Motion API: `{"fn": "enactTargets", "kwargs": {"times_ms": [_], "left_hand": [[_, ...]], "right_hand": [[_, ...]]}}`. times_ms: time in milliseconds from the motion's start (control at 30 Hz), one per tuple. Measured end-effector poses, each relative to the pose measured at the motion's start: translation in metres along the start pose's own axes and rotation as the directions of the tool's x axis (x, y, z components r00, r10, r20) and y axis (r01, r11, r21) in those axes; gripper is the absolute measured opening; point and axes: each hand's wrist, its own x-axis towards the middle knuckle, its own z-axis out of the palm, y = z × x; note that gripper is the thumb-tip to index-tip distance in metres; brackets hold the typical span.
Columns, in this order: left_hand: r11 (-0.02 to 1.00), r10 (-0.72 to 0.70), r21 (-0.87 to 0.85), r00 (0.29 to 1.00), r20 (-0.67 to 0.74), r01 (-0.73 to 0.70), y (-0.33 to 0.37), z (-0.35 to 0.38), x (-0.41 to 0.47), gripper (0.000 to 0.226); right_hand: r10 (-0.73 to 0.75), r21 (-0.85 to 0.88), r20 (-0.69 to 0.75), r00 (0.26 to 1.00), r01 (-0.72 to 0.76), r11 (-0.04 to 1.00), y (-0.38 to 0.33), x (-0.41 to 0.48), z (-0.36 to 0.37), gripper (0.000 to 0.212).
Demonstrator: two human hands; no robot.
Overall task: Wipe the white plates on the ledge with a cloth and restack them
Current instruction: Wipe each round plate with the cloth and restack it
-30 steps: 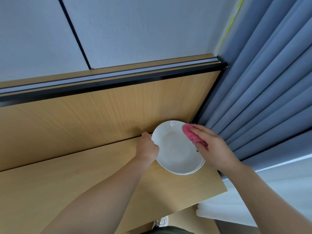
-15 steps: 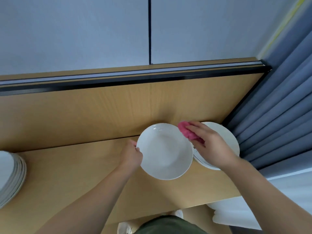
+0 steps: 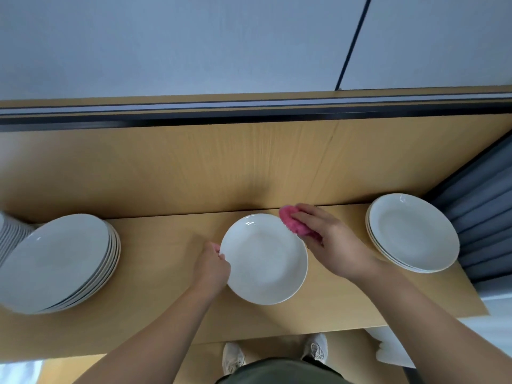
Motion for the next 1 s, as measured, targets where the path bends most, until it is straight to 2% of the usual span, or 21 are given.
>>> {"fn": "enactTargets", "kwargs": {"times_ms": [267,433,567,700,800,867,933,1000], "left_hand": [[1.000,-0.009,-0.012,0.999,0.037,0.009,-0.015,-0.002,0.009,0.010],[0.995,0.079,0.061,0.993,0.087,-0.085,-0.020,-0.009,0.011,0.012],[0.960,0.188,0.171,0.962,0.198,-0.223,-0.026,-0.025,0.009,0.036],[0.870,0.303,0.288,0.895,0.326,-0.400,-0.034,-0.035,0.001,0.060],[0.887,0.280,0.250,0.883,0.377,-0.388,-0.039,-0.040,0.002,0.074],[0.899,0.265,0.226,0.876,0.404,-0.376,-0.044,-0.041,0.005,0.083],[0.904,0.254,0.220,0.874,0.415,-0.367,-0.045,-0.042,0.008,0.090],[0.900,0.258,0.226,0.875,0.410,-0.371,-0.045,-0.041,0.010,0.089]], "right_hand": [[0.030,-0.011,0.027,0.999,-0.030,0.999,-0.007,0.010,0.023,0.040],[0.015,-0.014,0.110,0.994,-0.014,1.000,-0.001,0.024,0.045,0.040],[0.034,-0.009,0.160,0.987,-0.033,0.999,0.005,0.040,0.070,0.041],[0.071,-0.085,0.207,0.976,-0.055,0.995,0.007,0.052,0.102,0.041],[0.118,-0.135,0.209,0.971,-0.090,0.987,0.011,0.054,0.130,0.041],[0.190,-0.174,0.249,0.950,-0.149,0.973,0.012,0.053,0.148,0.050],[0.276,-0.268,0.324,0.905,-0.192,0.944,0.012,0.050,0.164,0.058],[0.299,-0.382,0.349,0.888,-0.156,0.911,0.009,0.047,0.176,0.062]]}}
